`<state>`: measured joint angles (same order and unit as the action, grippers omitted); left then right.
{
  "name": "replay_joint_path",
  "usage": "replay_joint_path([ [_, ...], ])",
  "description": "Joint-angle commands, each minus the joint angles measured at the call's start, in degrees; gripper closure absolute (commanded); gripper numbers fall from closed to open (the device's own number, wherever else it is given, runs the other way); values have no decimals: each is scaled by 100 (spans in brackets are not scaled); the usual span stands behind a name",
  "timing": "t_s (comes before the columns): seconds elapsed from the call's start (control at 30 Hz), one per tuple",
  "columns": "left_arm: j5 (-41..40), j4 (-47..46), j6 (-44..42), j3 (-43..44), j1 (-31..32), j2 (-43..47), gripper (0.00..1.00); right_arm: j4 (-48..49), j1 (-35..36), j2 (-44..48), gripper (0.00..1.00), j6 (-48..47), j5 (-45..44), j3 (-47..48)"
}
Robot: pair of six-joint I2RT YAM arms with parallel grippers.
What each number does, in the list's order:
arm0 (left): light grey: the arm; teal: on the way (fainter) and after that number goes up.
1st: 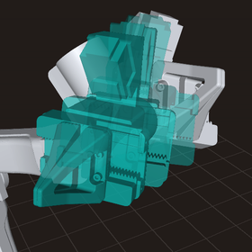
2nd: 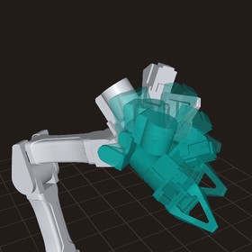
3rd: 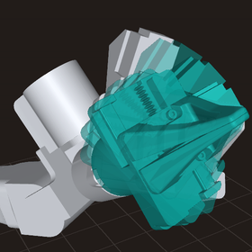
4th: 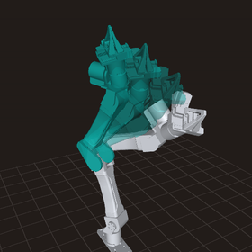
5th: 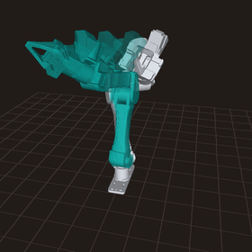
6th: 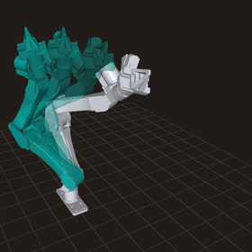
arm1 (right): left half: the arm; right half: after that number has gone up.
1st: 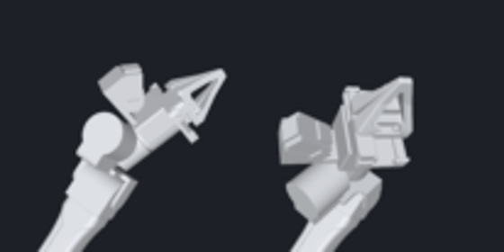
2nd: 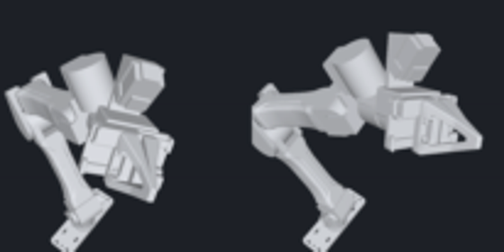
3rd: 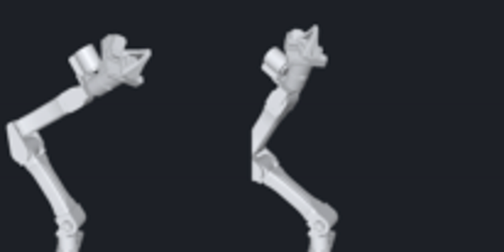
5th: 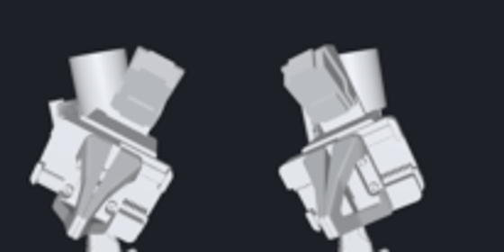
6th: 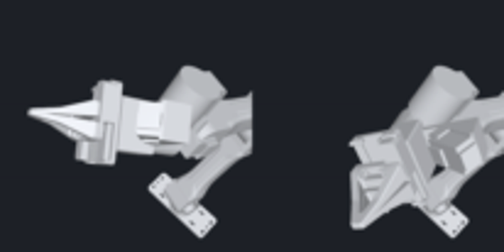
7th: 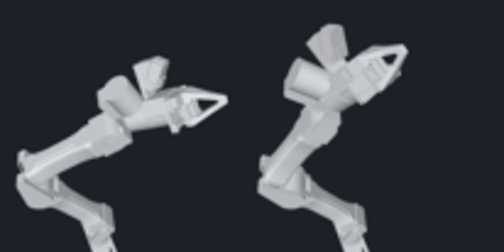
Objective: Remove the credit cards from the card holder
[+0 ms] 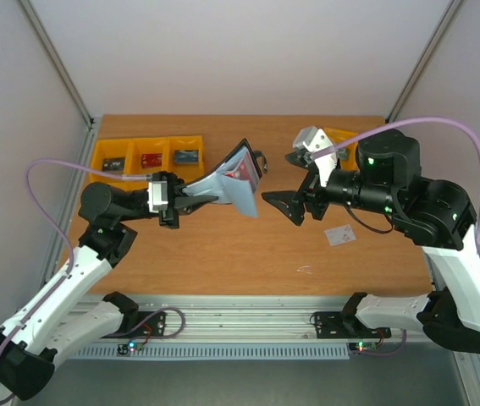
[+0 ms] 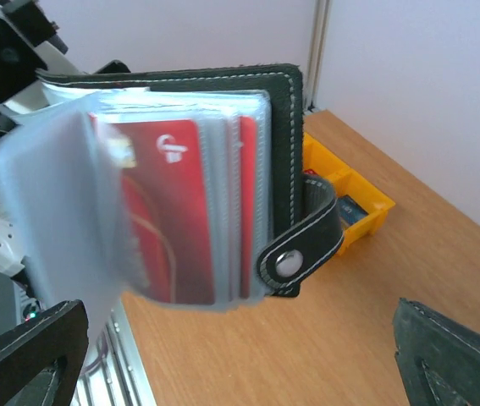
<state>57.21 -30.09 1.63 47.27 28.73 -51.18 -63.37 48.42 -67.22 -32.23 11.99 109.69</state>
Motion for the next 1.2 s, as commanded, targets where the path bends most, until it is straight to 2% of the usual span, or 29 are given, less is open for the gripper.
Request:
replay_joint_path([
  [0.0, 216, -468, -93, 265, 1, 199, 100, 105, -22, -180, 1, -337, 104, 232],
  [0.33, 141, -561, 76, 318, 53, 266, 100, -469, -26, -1109, 2, -221, 825, 1015],
  [0.53, 46, -563, 217, 449, 62, 125, 100, -343, -26, -1241, 1, -336, 1599, 1060],
  [0.73, -166, -472, 519, 535, 90, -84, 100, -614, -21, -1341, 2, -248, 2233, 1123],
  [0.9, -172, -328, 593, 522, 106, -59, 100, -379, -23, -1244, 3, -113, 2248, 1038],
  [0.97, -215, -237, 614, 512, 106, -31, 100, -216, -18, -1254, 13, -8, 2168, 1028],
  [1.17, -364, -93, 719, 520, 106, -14, 100, -13, -27, -1336, 78, 301, 1693, 1053],
])
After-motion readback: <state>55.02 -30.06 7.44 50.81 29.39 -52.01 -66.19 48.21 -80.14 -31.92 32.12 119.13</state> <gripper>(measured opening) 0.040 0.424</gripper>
